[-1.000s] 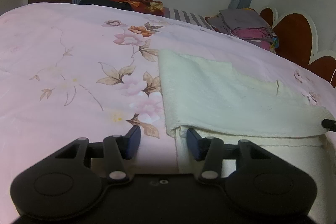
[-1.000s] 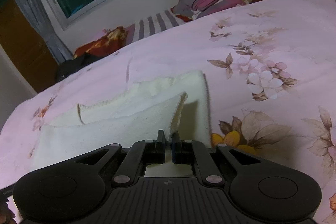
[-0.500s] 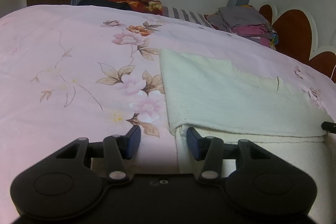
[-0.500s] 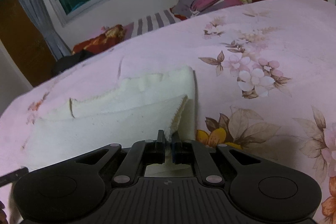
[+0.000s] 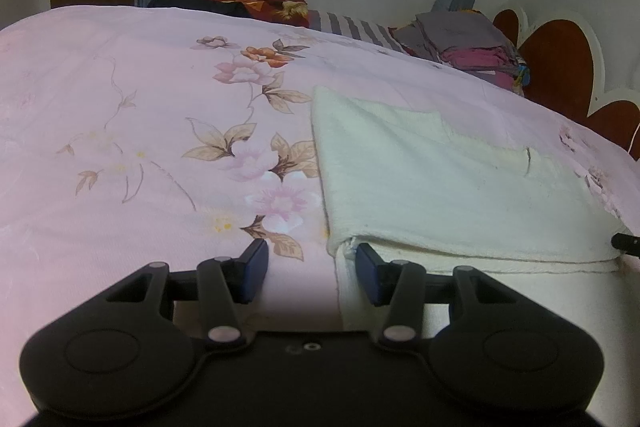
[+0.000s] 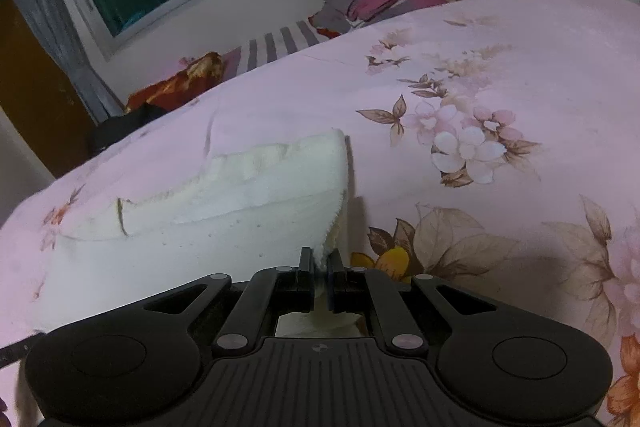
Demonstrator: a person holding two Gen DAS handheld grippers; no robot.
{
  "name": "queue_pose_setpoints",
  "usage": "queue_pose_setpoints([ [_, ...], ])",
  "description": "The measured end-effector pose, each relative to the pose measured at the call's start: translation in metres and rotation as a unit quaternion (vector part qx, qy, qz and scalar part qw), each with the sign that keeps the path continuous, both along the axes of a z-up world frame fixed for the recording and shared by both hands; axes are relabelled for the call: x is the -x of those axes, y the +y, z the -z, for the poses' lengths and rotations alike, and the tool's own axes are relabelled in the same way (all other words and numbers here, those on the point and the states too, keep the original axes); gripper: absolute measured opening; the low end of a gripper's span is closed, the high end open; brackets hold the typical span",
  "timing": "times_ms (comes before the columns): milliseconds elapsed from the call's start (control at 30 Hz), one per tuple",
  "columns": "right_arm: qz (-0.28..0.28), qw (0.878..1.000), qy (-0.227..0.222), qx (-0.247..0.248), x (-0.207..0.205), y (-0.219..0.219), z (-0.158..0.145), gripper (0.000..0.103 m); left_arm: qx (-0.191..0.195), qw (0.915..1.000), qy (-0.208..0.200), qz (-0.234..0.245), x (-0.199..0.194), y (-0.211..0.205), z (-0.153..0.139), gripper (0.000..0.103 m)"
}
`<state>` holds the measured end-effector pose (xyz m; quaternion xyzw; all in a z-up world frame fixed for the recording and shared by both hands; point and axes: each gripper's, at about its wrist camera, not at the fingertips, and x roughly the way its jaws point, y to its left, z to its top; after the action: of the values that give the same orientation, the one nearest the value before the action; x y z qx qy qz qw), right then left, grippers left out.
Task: Fold small clothes
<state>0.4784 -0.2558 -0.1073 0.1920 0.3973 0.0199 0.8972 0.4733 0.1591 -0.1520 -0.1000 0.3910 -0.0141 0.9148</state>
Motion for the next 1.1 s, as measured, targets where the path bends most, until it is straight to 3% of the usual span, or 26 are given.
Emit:
queue_pose_setpoints([
  [200, -0.015, 1.0, 0.004, 0.016, 0.001, 0.005, 0.001, 0.005, 0.003, 1.0, 0.001, 0.002, -0.001, 0.002, 0.0, 0.049],
  [300, -0.01, 1.0, 0.014, 0.012, -0.001, 0.002, 0.001, 0.005, 0.009, 0.9999, 0.0, 0.006, 0.003, 0.006, -0.014, 0.046],
  [333, 0.004, 1.0, 0.0, 0.021, 0.004, -0.001, -0.006, 0.009, 0.01, 0.9996, -0.024, 0.006, 0.01, 0.006, -0.024, 0.049],
  [367, 0.014, 0.999, -0.017, 0.029, 0.009, -0.003, -0.014, 0.024, 0.005, 0.9988, -0.047, 0.013, 0.015, 0.004, -0.033, 0.051],
  [400, 0.019, 0.999, -0.031, 0.03, 0.013, -0.005, -0.02, 0.031, -0.002, 0.9978, -0.062, 0.024, 0.016, -0.002, -0.041, 0.051],
  [533, -0.017, 0.999, -0.021, 0.023, 0.002, 0.002, -0.02, 0.031, 0.006, 0.9949, -0.067, 0.076, -0.001, -0.029, -0.041, 0.051],
  [667, -0.052, 0.997, 0.003, 0.06, -0.014, 0.023, 0.001, 0.03, -0.007, 0.9965, -0.008, 0.082, -0.018, -0.041, -0.009, 0.05],
  [767, -0.046, 0.997, 0.014, 0.065, -0.019, 0.018, 0.005, 0.029, -0.033, 0.9942, -0.009, 0.102, -0.014, -0.046, -0.013, 0.05],
  [867, -0.044, 0.997, -0.019, 0.055, -0.015, 0.009, -0.008, 0.029, -0.003, 0.9944, -0.026, 0.102, -0.02, -0.041, -0.025, 0.059],
  [967, -0.058, 0.994, 0.046, 0.076, -0.042, 0.012, 0.014, 0.029, -0.007, 0.9941, -0.013, 0.107, -0.053, -0.045, -0.022, 0.056],
  [1100, -0.041, 0.997, 0.013, 0.064, -0.063, 0.003, 0.005, 0.029, -0.023, 0.992, -0.034, 0.119, -0.094, -0.051, -0.03, 0.063],
])
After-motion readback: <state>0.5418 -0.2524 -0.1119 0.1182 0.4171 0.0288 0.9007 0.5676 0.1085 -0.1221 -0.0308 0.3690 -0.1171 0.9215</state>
